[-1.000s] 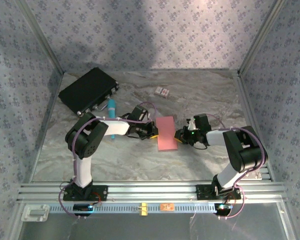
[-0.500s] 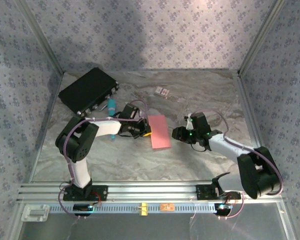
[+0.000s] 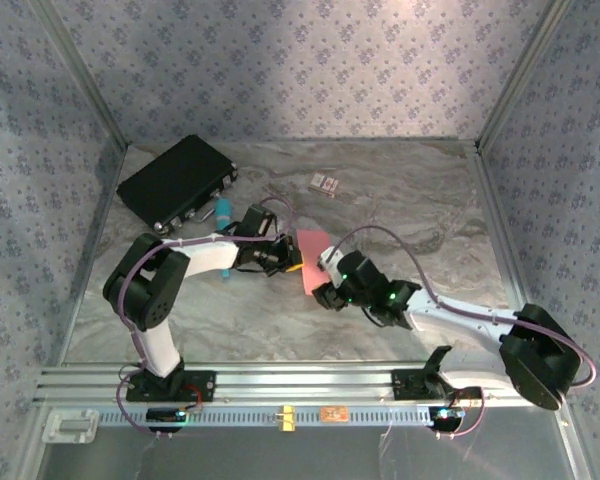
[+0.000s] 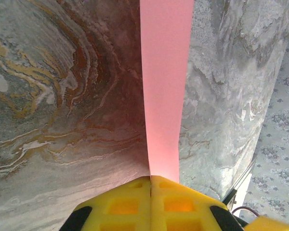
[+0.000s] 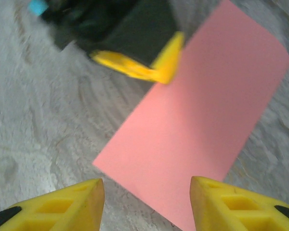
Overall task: Fold a paper plane with a square sheet of paper (pick it up from the middle)
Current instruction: Third fold the triangle at the center of the table.
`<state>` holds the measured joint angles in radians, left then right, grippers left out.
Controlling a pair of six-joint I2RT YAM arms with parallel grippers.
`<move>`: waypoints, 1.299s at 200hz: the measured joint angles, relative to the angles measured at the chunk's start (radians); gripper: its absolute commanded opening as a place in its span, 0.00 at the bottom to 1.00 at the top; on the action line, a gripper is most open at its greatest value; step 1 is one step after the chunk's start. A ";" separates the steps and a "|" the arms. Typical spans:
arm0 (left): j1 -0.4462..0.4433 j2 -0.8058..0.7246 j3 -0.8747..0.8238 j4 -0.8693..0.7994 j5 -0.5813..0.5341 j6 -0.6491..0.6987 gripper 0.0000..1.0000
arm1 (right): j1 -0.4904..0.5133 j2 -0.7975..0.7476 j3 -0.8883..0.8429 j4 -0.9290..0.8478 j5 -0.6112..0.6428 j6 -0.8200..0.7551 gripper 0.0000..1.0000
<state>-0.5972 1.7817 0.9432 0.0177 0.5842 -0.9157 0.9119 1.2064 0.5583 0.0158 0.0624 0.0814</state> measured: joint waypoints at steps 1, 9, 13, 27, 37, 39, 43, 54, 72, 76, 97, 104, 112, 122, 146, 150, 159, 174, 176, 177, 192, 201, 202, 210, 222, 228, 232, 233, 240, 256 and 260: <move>0.000 0.000 0.000 0.000 0.000 0.000 0.03 | 0.003 0.001 0.000 0.000 0.003 -0.003 0.53; 0.000 0.000 0.000 -0.001 0.002 -0.002 0.03 | 0.041 0.011 0.000 0.016 0.031 -0.048 0.53; 0.000 0.000 0.000 -0.002 0.003 -0.003 0.03 | 0.056 0.019 0.000 0.024 0.043 -0.065 0.54; 0.000 0.000 0.000 -0.004 0.004 -0.003 0.03 | 0.105 0.053 0.000 0.056 0.097 -0.126 0.54; 0.000 0.000 0.000 -0.006 0.003 -0.003 0.03 | 0.134 0.080 0.000 0.075 0.137 -0.163 0.54; 0.000 0.000 0.000 -0.007 0.003 -0.003 0.03 | 0.140 0.086 0.000 0.079 0.146 -0.171 0.54; 0.000 0.000 0.000 -0.007 0.004 -0.003 0.03 | 0.151 0.097 0.000 0.085 0.163 -0.185 0.54; 0.000 0.000 0.000 -0.007 0.004 -0.003 0.03 | 0.176 0.122 0.000 0.103 0.202 -0.217 0.54; 0.000 0.000 0.000 -0.007 0.004 -0.003 0.03 | 0.208 0.163 0.000 0.134 0.266 -0.262 0.54; 0.000 0.000 0.000 -0.007 0.004 -0.003 0.03 | 0.216 0.171 0.000 0.141 0.282 -0.271 0.54; 0.000 0.000 0.000 -0.007 0.006 -0.003 0.03 | 0.240 0.215 0.000 0.177 0.350 -0.311 0.53; 0.000 0.000 0.000 -0.007 0.006 -0.003 0.03 | 0.246 0.229 0.000 0.184 0.371 -0.320 0.53; 0.000 0.000 0.000 -0.007 0.006 -0.003 0.03 | 0.251 0.245 0.000 0.191 0.393 -0.332 0.52; 0.000 0.000 0.000 -0.007 0.006 -0.003 0.03 | 0.255 0.263 0.001 0.195 0.414 -0.343 0.51; 0.000 0.000 0.000 -0.007 0.007 -0.003 0.03 | 0.258 0.288 0.001 0.211 0.455 -0.354 0.47; 0.000 0.000 0.000 -0.007 0.007 -0.003 0.03 | 0.258 0.289 0.001 0.214 0.461 -0.355 0.46; 0.000 0.000 0.000 -0.007 0.007 -0.003 0.03 | 0.258 0.289 0.001 0.225 0.475 -0.356 0.43; 0.000 0.000 0.000 -0.007 0.007 -0.003 0.03 | 0.259 0.289 0.001 0.240 0.484 -0.357 0.39; 0.000 0.000 0.000 -0.007 0.007 -0.003 0.03 | 0.259 0.289 0.001 0.241 0.484 -0.356 0.39; 0.000 0.000 0.000 -0.007 0.007 -0.003 0.03 | 0.259 0.289 0.001 0.242 0.484 -0.355 0.39; 0.000 0.000 0.000 -0.007 0.007 -0.003 0.03 | 0.259 0.289 0.000 0.252 0.486 -0.353 0.36; 0.000 0.000 0.000 -0.007 0.007 -0.003 0.03 | 0.259 0.289 0.000 0.255 0.488 -0.351 0.34; 0.000 0.000 0.000 -0.007 0.007 -0.003 0.03 | 0.259 0.289 0.000 0.255 0.488 -0.351 0.34; 0.000 0.000 0.000 -0.007 0.007 -0.003 0.03 | 0.259 0.288 -0.002 0.260 0.490 -0.348 0.32; 0.000 0.000 0.000 -0.007 0.007 -0.003 0.03 | 0.259 0.288 -0.008 0.264 0.492 -0.340 0.28; 0.000 0.000 0.000 -0.007 0.007 -0.003 0.03 | 0.258 0.288 -0.010 0.265 0.492 -0.336 0.26; 0.000 0.000 0.000 -0.007 0.007 -0.003 0.03 | 0.258 0.288 -0.011 0.265 0.492 -0.332 0.25; 0.000 0.000 0.000 -0.007 0.007 -0.003 0.03 | 0.258 0.288 -0.012 0.265 0.492 -0.331 0.24; 0.000 0.000 0.000 -0.007 0.007 -0.003 0.03 | 0.258 0.288 -0.014 0.265 0.492 -0.326 0.23; 0.000 0.000 0.000 -0.007 0.007 -0.003 0.03 | 0.256 0.288 -0.019 0.265 0.492 -0.318 0.20; 0.000 0.000 0.000 -0.007 0.007 -0.003 0.03 | 0.255 0.288 -0.019 0.266 0.492 -0.314 0.20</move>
<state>-0.5972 1.7821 0.9432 0.0105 0.5911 -0.9188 1.1667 1.4940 0.5392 0.2813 0.5541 -0.2321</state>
